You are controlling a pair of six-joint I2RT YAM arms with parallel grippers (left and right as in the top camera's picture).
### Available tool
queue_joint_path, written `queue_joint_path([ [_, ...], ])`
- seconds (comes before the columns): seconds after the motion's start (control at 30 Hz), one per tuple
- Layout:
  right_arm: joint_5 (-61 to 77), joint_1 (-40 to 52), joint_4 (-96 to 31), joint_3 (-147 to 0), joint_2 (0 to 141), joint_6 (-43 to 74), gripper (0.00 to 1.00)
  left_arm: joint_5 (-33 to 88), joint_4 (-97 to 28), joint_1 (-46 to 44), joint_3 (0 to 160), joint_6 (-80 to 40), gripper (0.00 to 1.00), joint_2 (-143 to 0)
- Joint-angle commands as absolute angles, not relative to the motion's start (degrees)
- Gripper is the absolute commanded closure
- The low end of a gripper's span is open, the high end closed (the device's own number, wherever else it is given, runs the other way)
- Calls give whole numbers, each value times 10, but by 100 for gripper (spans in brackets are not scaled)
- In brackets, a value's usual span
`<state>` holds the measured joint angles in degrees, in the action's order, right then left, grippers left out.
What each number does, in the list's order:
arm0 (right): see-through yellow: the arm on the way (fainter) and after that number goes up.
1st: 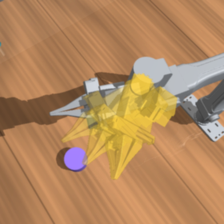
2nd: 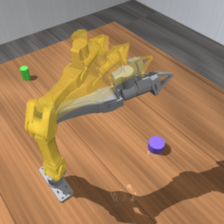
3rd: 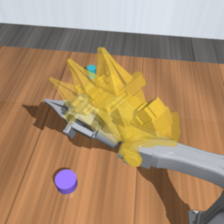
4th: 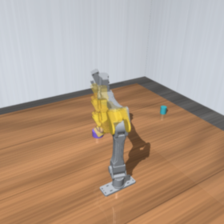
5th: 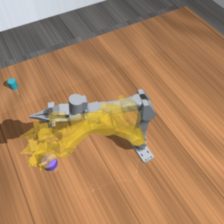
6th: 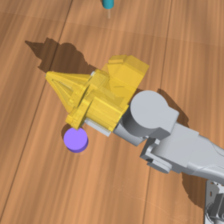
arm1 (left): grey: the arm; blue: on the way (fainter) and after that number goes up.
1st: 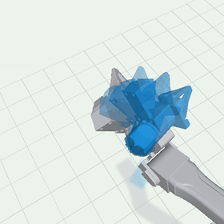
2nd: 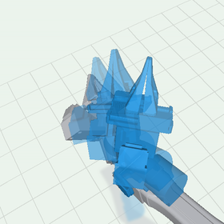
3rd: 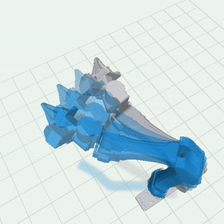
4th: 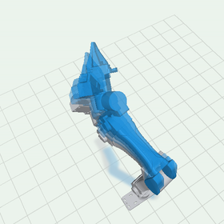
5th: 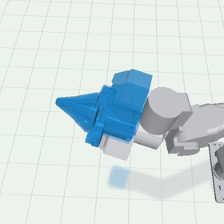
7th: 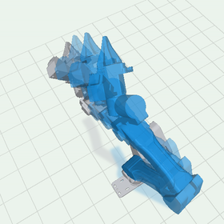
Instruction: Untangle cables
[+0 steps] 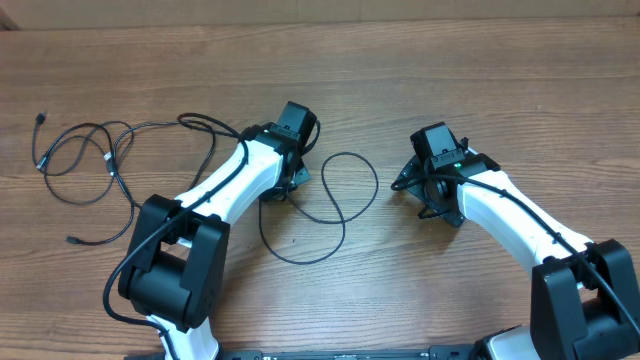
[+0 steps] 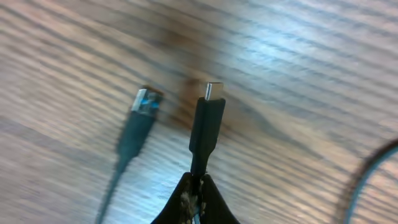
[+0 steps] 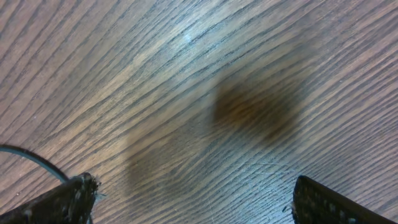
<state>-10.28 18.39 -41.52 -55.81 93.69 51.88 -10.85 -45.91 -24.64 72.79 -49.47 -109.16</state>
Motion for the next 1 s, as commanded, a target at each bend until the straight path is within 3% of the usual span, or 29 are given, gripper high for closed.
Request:
queue_joint_path([
  [0.0, -102, 182, -413, -555, 928, 523, 0, -171, -479, -247, 733, -475, 96, -1095],
  [0.3, -102, 182, -413, -555, 928, 523, 0, -170, -512, -247, 732, -475, 93, -1095],
  [0.47, -102, 182, -413, -555, 928, 523, 0, -166, -512, -248, 732, -475, 71, -1095],
  [0.67, -102, 182, -413, -555, 928, 523, 0, -165, -523, -248, 730, -457, 61, -1095],
  [0.87, -102, 182, -413, -555, 928, 523, 0, -165, -522, -248, 718, -451, 42, -1095],
  [0.97, -102, 182, -413, -555, 928, 523, 0, -165, -517, -247, 710, -451, 41, -1095],
])
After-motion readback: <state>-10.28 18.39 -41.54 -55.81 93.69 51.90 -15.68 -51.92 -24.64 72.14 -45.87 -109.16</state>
